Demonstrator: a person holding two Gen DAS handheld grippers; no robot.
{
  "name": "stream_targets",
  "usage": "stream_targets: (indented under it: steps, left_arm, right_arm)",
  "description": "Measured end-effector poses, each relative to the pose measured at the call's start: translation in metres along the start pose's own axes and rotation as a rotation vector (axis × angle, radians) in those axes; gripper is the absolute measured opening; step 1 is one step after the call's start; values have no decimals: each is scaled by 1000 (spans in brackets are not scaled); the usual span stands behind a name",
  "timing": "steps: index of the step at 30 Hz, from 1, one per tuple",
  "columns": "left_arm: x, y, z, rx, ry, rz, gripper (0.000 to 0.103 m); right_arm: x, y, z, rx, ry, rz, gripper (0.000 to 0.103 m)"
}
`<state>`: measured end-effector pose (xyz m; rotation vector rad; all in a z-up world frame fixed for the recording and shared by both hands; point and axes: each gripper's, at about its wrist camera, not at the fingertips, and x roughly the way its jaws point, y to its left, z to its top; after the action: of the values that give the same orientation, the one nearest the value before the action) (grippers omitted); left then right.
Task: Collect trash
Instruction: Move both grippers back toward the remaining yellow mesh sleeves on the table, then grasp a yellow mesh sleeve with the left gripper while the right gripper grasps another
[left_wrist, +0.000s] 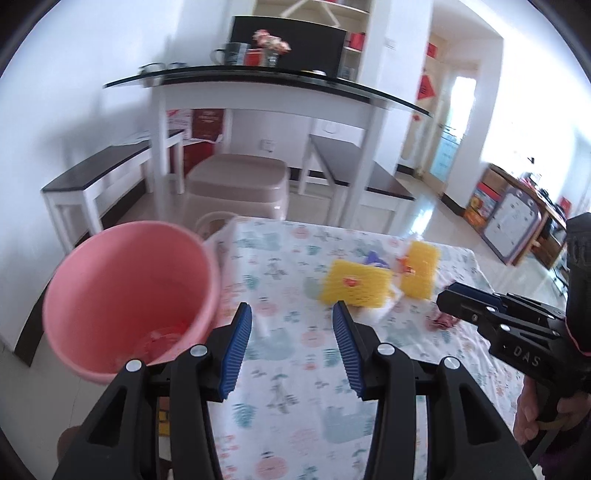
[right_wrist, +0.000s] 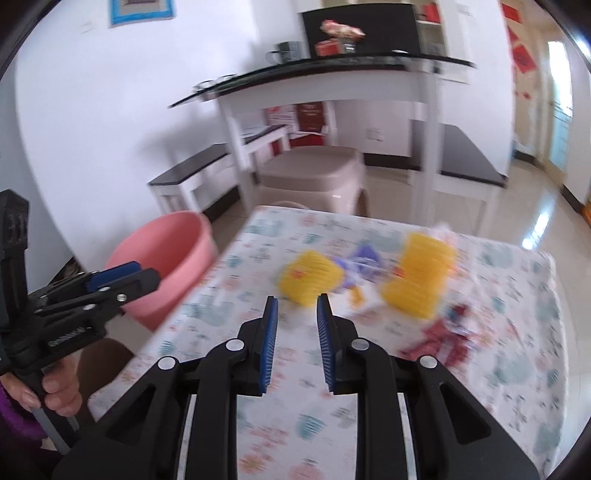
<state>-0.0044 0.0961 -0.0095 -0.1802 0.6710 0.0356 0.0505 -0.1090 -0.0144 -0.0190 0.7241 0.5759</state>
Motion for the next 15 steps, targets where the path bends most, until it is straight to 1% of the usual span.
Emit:
stream_targets:
  steps: [3, 7, 11, 15]
  left_arm:
    - [8, -20, 3, 42, 11, -32, 45]
    - [31, -50, 6, 98, 45, -80, 45]
    - [53, -72, 5, 137, 71, -87, 45]
    - [78, -86, 7, 168, 86, -61, 45]
  right_arm:
    - [-7, -27, -6, 48, -6, -47, 22]
    - [-14, -55, -16, 101, -6, -80, 22]
    - [-13, -71, -23, 135, -5, -92, 22]
    - [-9, -83, -26, 161, 1, -92, 22]
